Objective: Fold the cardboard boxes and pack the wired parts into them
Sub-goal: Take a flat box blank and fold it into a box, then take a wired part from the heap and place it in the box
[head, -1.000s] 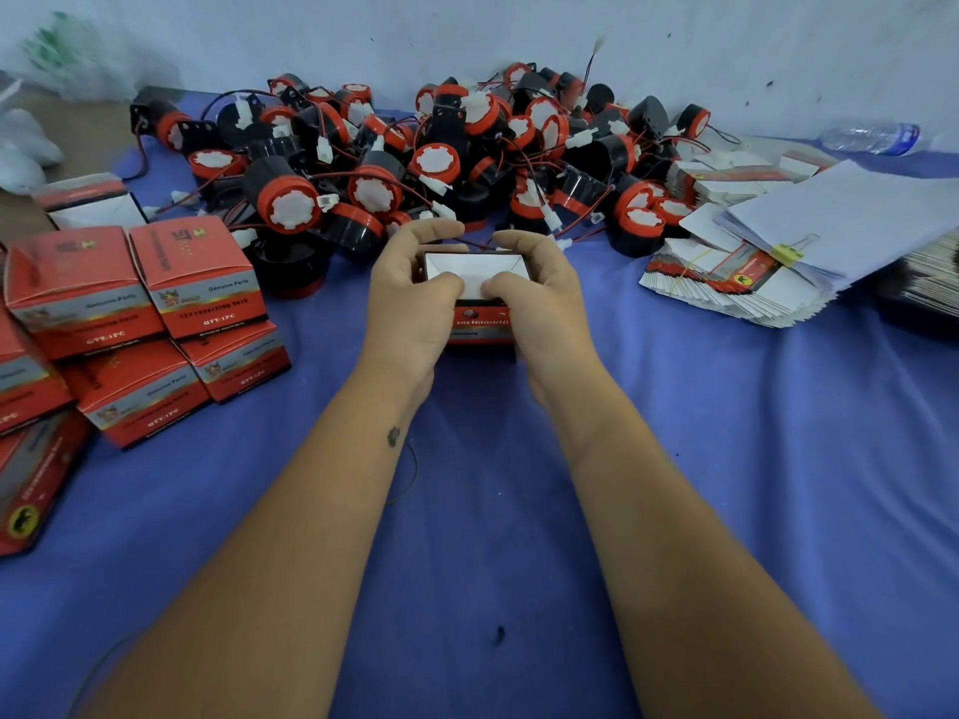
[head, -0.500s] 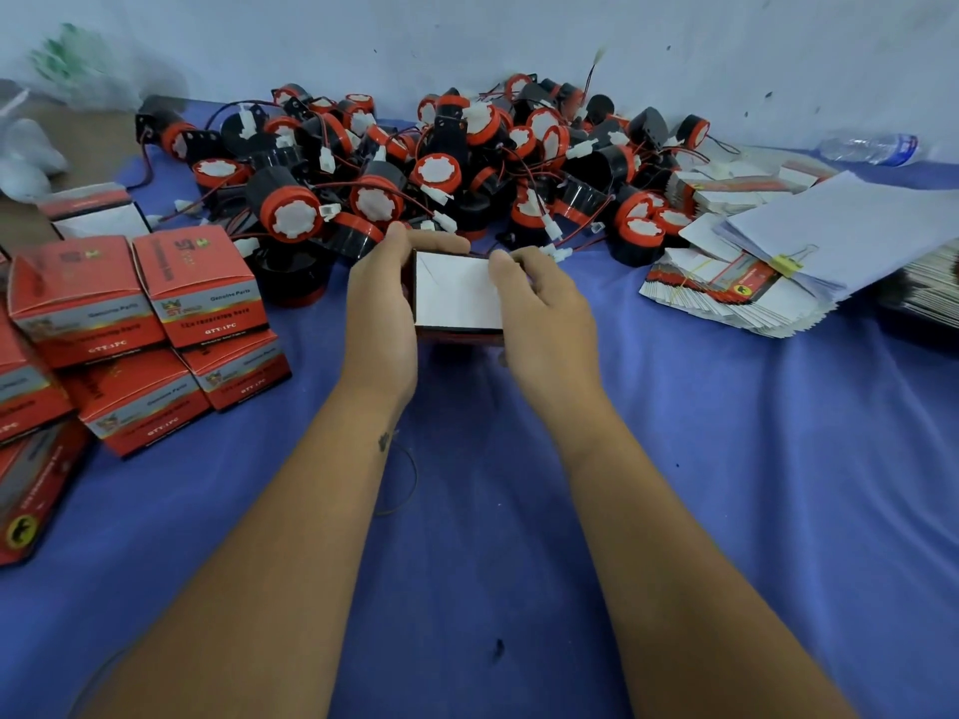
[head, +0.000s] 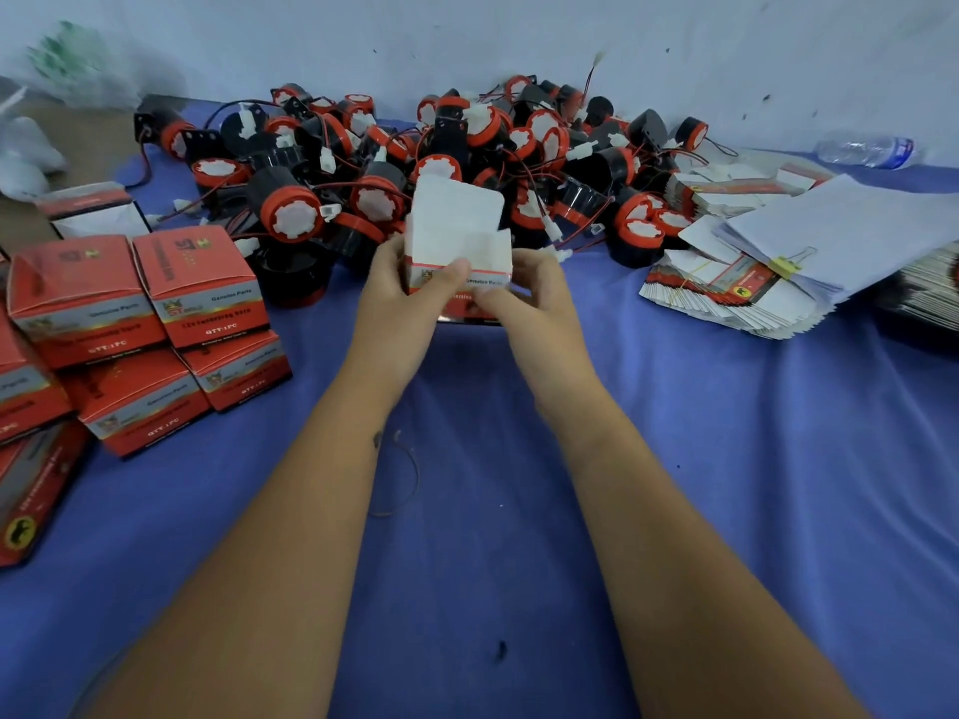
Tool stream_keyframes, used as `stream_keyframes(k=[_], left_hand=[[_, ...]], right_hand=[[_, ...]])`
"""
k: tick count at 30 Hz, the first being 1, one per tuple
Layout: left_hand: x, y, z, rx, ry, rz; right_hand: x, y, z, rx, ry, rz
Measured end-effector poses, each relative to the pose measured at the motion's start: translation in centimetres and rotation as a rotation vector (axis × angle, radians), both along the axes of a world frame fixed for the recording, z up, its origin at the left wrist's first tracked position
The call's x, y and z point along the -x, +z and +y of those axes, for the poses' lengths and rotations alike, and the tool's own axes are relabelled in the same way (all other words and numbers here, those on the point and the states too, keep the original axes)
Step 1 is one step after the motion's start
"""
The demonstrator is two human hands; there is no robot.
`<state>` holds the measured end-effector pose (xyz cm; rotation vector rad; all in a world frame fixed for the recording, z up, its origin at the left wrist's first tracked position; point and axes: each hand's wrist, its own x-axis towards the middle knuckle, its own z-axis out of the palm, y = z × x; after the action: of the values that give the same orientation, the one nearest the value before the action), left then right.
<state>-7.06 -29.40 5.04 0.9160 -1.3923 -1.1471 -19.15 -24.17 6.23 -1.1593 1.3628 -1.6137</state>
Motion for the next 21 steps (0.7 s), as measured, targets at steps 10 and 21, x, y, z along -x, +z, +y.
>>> stream_keyframes(k=[10, 21], left_hand=[[0.5, -0.8, -1.1, -0.028, 0.219, -0.121], [0.8, -1.2, -1.7, -0.041, 0.207, -0.168]], right_hand=[[3.2, -1.7, -5.0, -0.195, -0.236, 0.607], [7.0, -1.3, -10.0, -0.278, -0.460, 0.523]])
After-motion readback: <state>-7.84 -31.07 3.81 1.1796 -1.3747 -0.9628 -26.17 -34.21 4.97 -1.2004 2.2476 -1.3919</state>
